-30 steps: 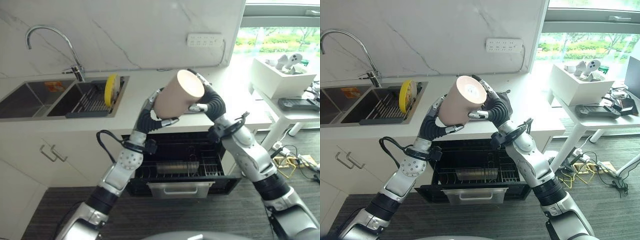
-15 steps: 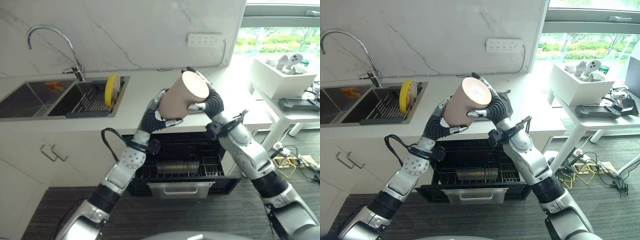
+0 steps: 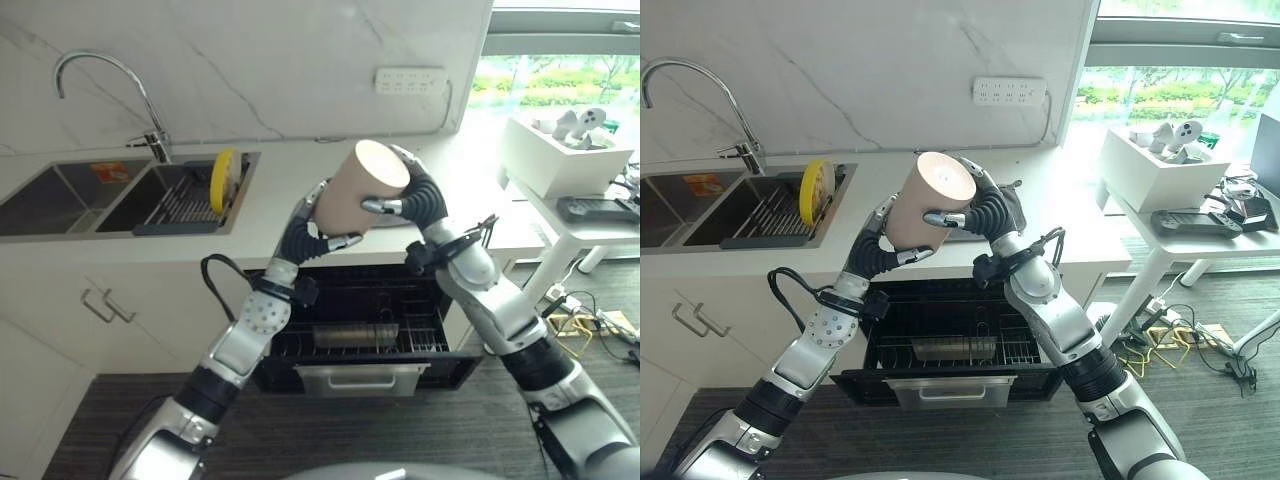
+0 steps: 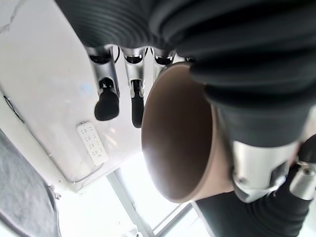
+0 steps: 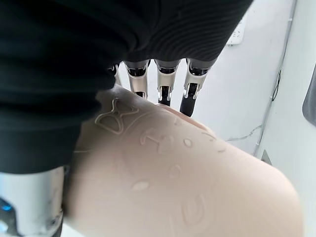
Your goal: Place the dishes in the dishwasher.
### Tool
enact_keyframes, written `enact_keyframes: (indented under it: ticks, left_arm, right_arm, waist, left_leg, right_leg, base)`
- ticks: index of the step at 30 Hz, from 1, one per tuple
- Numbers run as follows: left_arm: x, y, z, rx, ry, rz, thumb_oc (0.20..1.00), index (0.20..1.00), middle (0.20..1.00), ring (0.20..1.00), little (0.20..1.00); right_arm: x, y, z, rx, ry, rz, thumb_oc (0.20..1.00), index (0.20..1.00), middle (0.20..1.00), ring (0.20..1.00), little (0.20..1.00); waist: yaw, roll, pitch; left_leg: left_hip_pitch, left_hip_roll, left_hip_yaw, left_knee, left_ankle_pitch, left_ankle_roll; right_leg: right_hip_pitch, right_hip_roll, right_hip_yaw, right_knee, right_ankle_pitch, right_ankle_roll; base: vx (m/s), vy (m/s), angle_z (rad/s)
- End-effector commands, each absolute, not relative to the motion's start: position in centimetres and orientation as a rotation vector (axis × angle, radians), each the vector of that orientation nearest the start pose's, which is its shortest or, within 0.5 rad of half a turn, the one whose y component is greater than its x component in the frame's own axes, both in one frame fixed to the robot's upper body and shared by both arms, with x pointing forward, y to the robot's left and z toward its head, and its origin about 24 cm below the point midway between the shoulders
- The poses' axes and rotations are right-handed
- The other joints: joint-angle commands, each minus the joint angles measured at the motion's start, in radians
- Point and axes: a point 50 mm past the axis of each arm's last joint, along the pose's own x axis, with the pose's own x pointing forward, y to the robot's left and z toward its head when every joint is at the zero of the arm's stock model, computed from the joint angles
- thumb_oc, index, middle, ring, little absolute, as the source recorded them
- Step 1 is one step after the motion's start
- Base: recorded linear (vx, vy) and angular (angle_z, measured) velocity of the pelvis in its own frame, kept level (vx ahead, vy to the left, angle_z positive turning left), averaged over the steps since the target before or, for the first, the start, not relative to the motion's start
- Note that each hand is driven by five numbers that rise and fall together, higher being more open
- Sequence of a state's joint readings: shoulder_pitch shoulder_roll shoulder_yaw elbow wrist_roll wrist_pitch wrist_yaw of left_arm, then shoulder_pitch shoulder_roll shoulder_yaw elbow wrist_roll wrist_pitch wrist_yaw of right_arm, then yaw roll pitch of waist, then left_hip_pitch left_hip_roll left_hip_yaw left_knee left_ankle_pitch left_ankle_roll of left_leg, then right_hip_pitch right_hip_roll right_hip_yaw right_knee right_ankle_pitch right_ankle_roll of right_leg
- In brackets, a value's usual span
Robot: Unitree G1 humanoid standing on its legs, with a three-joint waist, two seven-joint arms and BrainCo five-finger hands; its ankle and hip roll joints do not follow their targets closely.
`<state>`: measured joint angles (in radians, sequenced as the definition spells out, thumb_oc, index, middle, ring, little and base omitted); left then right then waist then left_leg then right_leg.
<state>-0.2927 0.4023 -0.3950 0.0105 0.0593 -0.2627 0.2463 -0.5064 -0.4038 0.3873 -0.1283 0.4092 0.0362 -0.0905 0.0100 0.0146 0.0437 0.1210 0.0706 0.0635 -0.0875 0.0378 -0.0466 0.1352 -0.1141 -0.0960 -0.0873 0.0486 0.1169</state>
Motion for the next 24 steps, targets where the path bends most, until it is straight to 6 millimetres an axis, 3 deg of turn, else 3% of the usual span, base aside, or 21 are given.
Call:
enact_keyframes:
  ticks: [1,17,18,19,20,24]
  left_arm:
    - [28.2,8.4,14.8,0.464,-0.694,-0.416,0.2,0.2,0.2,0.2,0.2]
    - [28.2,8.2,13.8,0.488,-0.625,-0.446,0.2,0.2,0.2,0.2,0.2]
    - [28.2,8.3,13.4,0.492,-0.606,-0.439,0.335,0.335,0.335,0.335,0.335]
    - [28.2,8.3,13.3,0.491,-0.602,-0.433,0.605,0.605,0.605,0.605,0.605]
    - [28.4,8.4,13.0,0.485,-0.571,-0.429,1.0,1.0,1.0,1.0,1.0]
    - [28.8,10.3,10.0,0.486,-0.403,-0.336,1.0,1.0,1.0,1.0,1.0]
  right_arm:
    - [29.3,-6.2,22.1,-0.046,-0.576,0.63,0.2,0.2,0.2,0.2,0.2]
    - [28.1,-6.1,23.0,0.107,-0.646,0.666,0.2,0.2,0.2,0.2,0.2]
    - [28.1,-6.4,23.1,0.13,-0.651,0.654,0.2,0.2,0.2,0.2,0.2]
    - [28.1,-6.4,23.1,0.133,-0.652,0.651,0.2,0.2,0.2,0.2,0.2]
    - [28.1,-6.6,23.2,0.143,-0.656,0.639,0.2,0.2,0.2,0.2,0.2]
    - [28.3,-9.2,23.3,0.217,-0.677,0.501,0.2,0.2,0.2,0.2,0.2]
  waist:
    - [0.022,-0.031,-0.007]
    - [0.024,-0.029,-0.006]
    - [0.025,-0.029,-0.006]
    - [0.025,-0.029,-0.006]
    - [0.025,-0.029,-0.006]
    - [0.021,-0.026,-0.004]
  left_leg:
    - [0.001,-0.008,-0.001,0.0,-0.031,0.016]
    - [0.002,-0.01,-0.002,0.0,-0.03,0.02]
    - [0.003,-0.01,-0.002,0.0,-0.03,0.02]
    - [0.003,-0.01,-0.002,0.0,-0.029,0.02]
    - [0.003,-0.01,-0.003,0.0,-0.03,0.021]
    - [0.006,-0.009,0.006,0.0,-0.031,0.021]
  right_leg:
    - [0.008,-0.013,-0.017,0.0,0.017,-0.008]
    - [0.013,-0.012,-0.02,0.0,0.014,-0.009]
    - [0.014,-0.012,-0.02,0.0,0.014,-0.01]
    - [0.014,-0.012,-0.02,0.0,0.014,-0.01]
    - [0.014,-0.012,-0.021,0.0,0.014,-0.01]
    - [0.014,-0.012,-0.02,0.0,0.016,-0.01]
  base:
    - [0.0,0.0,0.0]
    - [0.0,0.0,0.0]
    - [0.0,0.0,0.0]
    - [0.0,0.0,0.0]
    - [0.0,0.0,0.0]
    - [0.0,0.0,0.0]
